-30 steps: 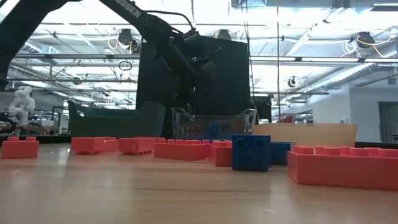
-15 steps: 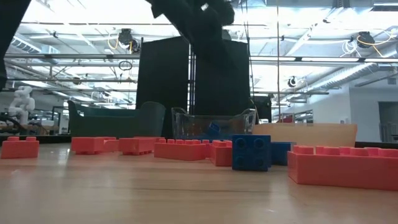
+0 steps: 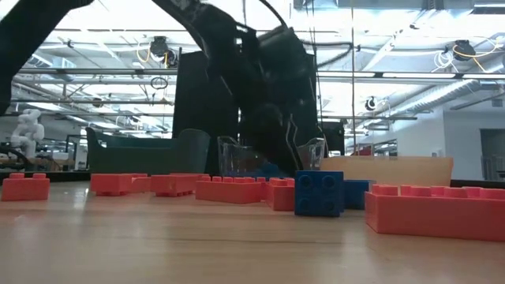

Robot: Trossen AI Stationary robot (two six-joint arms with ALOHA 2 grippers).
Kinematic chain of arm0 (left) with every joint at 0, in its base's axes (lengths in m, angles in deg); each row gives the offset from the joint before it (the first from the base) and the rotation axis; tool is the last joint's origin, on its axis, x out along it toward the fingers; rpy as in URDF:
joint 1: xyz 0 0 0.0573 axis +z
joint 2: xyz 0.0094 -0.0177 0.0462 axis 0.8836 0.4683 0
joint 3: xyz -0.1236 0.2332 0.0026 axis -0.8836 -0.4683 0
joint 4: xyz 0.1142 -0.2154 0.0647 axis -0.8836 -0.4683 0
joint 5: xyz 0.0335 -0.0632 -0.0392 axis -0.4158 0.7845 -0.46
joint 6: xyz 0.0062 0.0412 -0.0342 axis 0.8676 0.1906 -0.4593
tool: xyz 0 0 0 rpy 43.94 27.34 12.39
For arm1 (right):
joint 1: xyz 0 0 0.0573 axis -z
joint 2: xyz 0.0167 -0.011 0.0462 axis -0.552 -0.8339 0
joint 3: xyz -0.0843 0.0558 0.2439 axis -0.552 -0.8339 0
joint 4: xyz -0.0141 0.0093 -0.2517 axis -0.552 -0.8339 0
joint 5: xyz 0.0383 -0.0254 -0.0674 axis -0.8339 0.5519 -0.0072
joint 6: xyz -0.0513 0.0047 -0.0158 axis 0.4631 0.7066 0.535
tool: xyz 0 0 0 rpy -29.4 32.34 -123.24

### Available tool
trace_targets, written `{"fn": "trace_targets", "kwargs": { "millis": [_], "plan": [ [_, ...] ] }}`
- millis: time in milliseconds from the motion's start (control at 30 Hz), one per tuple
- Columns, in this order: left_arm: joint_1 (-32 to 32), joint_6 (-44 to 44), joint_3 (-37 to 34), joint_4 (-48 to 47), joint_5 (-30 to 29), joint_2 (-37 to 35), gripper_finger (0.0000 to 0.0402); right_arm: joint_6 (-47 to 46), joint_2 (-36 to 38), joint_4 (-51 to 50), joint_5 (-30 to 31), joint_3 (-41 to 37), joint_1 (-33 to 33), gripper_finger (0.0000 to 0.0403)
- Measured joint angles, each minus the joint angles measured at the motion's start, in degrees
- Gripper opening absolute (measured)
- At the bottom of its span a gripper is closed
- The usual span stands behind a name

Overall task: Sort blocks
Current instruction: Put the blue game piece into the transparent bin

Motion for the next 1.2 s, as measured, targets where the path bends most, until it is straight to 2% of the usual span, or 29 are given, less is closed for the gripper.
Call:
{"fn": "trace_targets", "kwargs": {
  "millis": [433,533,867,1200],
  "plan": [
    [1.84,-1.31,0.26,-2.1,1.79,3.39,0.0294,0.0,0.0,0.42,-0.05,0.0,-0.02,0.0],
    [2.24,-2.42,0.26,-3.42,2.02,3.43,0.027,0.07,0.0,0.41,-0.05,0.0,-0.02,0.0],
    [3.03,-2.75,0.17,-5.81,1.08,3.51,0.0148,0.2,0.0,0.36,-0.05,0.0,-0.02,0.0],
    [2.95,-5.41,2.15,-7.28,-0.95,2.31,0.0143,0.22,0.0,-0.24,-0.05,0.0,-0.01,0.0]
  ]
}}
